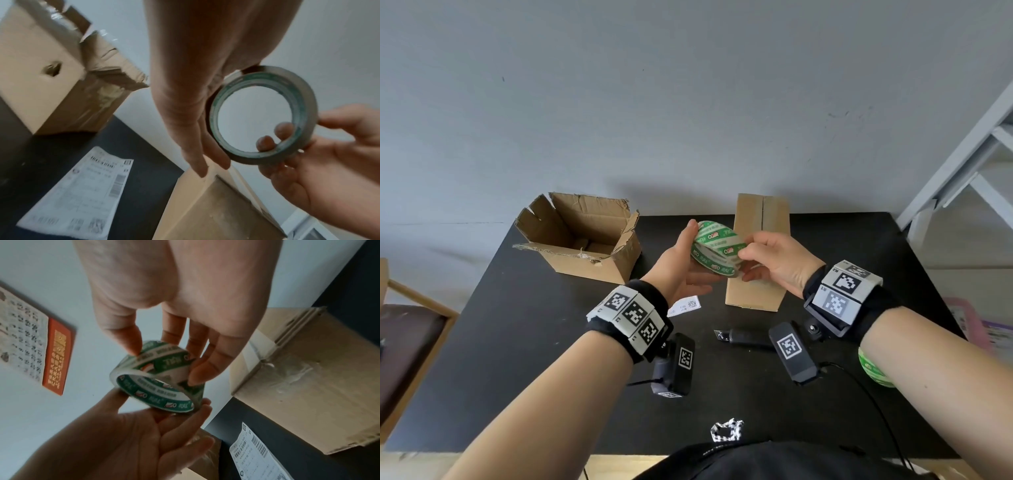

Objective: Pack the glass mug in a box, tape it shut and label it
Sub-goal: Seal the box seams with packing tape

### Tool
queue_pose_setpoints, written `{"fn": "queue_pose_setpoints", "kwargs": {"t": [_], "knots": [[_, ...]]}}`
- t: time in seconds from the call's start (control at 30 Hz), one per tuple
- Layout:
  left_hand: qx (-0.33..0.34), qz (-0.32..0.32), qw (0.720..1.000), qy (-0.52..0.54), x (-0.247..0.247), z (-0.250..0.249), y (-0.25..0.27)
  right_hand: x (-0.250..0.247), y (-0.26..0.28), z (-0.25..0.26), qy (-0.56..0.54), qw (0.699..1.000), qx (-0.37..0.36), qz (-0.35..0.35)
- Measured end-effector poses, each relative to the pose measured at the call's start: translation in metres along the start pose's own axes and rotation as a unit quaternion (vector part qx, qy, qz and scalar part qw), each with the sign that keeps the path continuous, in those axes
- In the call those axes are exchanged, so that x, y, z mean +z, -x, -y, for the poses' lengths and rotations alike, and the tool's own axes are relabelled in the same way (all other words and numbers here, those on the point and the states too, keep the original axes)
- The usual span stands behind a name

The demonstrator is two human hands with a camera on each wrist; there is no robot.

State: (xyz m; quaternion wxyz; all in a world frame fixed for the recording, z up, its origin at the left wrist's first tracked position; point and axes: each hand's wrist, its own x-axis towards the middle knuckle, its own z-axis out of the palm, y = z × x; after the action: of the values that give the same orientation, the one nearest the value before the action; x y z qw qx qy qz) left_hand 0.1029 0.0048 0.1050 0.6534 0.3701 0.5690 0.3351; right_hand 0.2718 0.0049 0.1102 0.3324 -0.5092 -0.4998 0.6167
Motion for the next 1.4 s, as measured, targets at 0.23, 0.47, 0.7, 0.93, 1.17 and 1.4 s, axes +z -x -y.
{"fn": "queue_pose_setpoints", "kwargs": {"t": [0.23,0.47,0.7,0.93,1.17,1.4], "knots": [[0.138,-0.018,0.98,-0.145,0.007,-0.006,-0.002,0.001,0.0,0.006,0.07,0.996,-0.028,-0.04],[0.059,0.032,0.998,0.01,0.008,-0.009,0.002,-0.006,0.0,0.004,0.013,0.999,-0.034,-0.022],[-0.014,0.052,0.995,0.085,0.004,-0.007,0.002,-0.006,0.001,0.002,0.0,0.999,-0.035,-0.004],[0.036,-0.001,0.999,-0.005,0.009,-0.008,0.006,0.002,-0.001,0.007,0.091,0.995,-0.045,-0.008],[0.072,-0.018,0.997,-0.004,0.007,-0.007,0.006,0.004,0.001,0.01,0.107,0.992,-0.066,-0.031],[0.007,0.045,0.997,0.066,0.002,-0.005,0.005,0.001,-0.002,0.01,0.068,0.997,-0.038,-0.021]]}}
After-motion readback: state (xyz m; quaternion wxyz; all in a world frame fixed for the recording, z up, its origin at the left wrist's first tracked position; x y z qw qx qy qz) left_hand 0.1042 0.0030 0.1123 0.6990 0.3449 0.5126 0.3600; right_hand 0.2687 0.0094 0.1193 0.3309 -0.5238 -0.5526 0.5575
